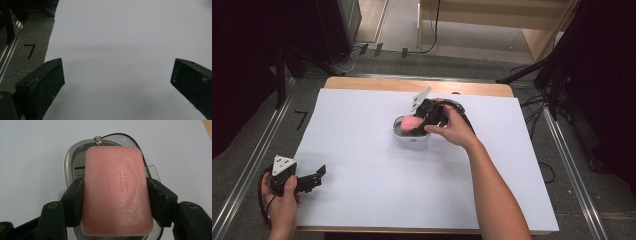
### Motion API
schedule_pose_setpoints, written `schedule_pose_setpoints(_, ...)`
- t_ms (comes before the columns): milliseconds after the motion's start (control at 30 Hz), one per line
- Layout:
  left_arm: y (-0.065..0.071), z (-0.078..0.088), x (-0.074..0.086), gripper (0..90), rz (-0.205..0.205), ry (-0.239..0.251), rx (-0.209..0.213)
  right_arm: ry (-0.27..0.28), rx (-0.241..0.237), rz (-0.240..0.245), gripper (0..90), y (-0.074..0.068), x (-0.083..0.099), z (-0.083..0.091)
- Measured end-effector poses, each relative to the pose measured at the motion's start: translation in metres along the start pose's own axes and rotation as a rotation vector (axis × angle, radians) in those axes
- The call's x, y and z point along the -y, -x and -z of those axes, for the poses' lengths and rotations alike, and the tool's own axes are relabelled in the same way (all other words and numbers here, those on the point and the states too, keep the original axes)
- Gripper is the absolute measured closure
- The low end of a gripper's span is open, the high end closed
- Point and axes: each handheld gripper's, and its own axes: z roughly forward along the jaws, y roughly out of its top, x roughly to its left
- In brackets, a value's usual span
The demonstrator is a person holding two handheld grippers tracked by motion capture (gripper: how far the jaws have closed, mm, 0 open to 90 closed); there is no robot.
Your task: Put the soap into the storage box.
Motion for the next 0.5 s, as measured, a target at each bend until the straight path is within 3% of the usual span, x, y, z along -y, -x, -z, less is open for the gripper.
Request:
schedule_pose_setpoints(133, 0.0, 0.0, 0.0, 0.0, 0.0, -0.001, 0.003, 0.011, 0.004, -0.014, 37.9, 0.0, 0.001, 0.0)
schedule_pose_setpoints(200, 0.0, 0.0, 0.0, 0.0, -0.001, -0.001, 0.002, 0.058, 0.009, -0.05, 34.3, 0.001, 0.0, 0.007)
schedule_pose_setpoints(267, 0.0, 0.0, 0.0, 0.0, -0.002, -0.002, 0.002, 0.058, 0.033, -0.048, 32.8, 0.002, 0.0, 0.01)
schedule_pose_setpoints(500, 0.0, 0.0, 0.0, 0.0, -0.004, -0.005, -0.001, 0.065, 0.044, -0.083, 31.4, -0.002, 0.004, 0.019)
